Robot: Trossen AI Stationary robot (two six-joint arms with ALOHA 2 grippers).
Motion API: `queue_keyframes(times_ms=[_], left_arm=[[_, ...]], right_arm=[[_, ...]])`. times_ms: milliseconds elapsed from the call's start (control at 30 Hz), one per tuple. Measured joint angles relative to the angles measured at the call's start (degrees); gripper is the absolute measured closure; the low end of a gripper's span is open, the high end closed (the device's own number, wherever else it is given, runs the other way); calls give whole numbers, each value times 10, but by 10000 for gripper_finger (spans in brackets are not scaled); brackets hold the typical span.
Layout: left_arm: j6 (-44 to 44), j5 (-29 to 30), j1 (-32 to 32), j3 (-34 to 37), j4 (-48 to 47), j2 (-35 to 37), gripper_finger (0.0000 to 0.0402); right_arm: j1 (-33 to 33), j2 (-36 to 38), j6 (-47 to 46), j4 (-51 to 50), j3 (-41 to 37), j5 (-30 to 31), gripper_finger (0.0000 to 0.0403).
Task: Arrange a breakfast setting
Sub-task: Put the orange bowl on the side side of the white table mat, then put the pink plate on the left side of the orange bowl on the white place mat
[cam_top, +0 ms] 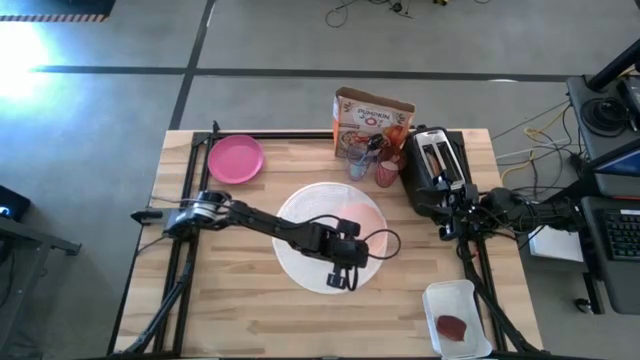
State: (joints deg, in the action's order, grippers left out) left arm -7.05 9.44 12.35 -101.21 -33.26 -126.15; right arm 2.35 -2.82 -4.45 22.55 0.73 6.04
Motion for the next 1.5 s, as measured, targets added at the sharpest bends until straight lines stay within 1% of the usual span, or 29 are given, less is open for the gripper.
queue_keyframes(times_ms=[100, 367, 533, 700, 767, 867, 1000, 1100, 1167, 1267, 1367, 1500], left_arm=[[0, 0, -1, 0, 2, 0, 400], [2, 0, -5, 0, 2, 0, 365], [8, 5, -5, -3, -5, 1, 352], [34, 5, -4, -32, -24, 15, 344], [43, 6, -3, -52, -52, 16, 340], [47, 12, -3, -79, -120, 16, 332], [38, 66, -4, -97, -226, 16, 322], [52, 100, -5, -94, -301, 19, 315], [61, 111, -5, -79, -333, 33, 309], [66, 120, -9, -31, -337, 79, 301], [79, 121, -20, 50, -304, 140, 298], [100, 121, -49, 181, -239, 234, 301]], right_arm=[[0, 0, 0, 0, 0, 0, 211], [0, 0, 0, 0, 0, 0, 211], [0, 0, 0, 0, 0, 0, 211], [0, 0, 0, 0, 0, 0, 211], [0, 0, 0, 0, 0, 0, 211], [0, 0, 0, 0, 0, 0, 211], [0, 0, 0, 0, 0, 0, 211], [0, 0, 0, 0, 0, 0, 211], [0, 0, 0, 0, 0, 0, 211], [0, 0, 0, 0, 0, 0, 211], [0, 0, 0, 0, 0, 0, 211], [0, 0, 0, 0, 0, 0, 211]])
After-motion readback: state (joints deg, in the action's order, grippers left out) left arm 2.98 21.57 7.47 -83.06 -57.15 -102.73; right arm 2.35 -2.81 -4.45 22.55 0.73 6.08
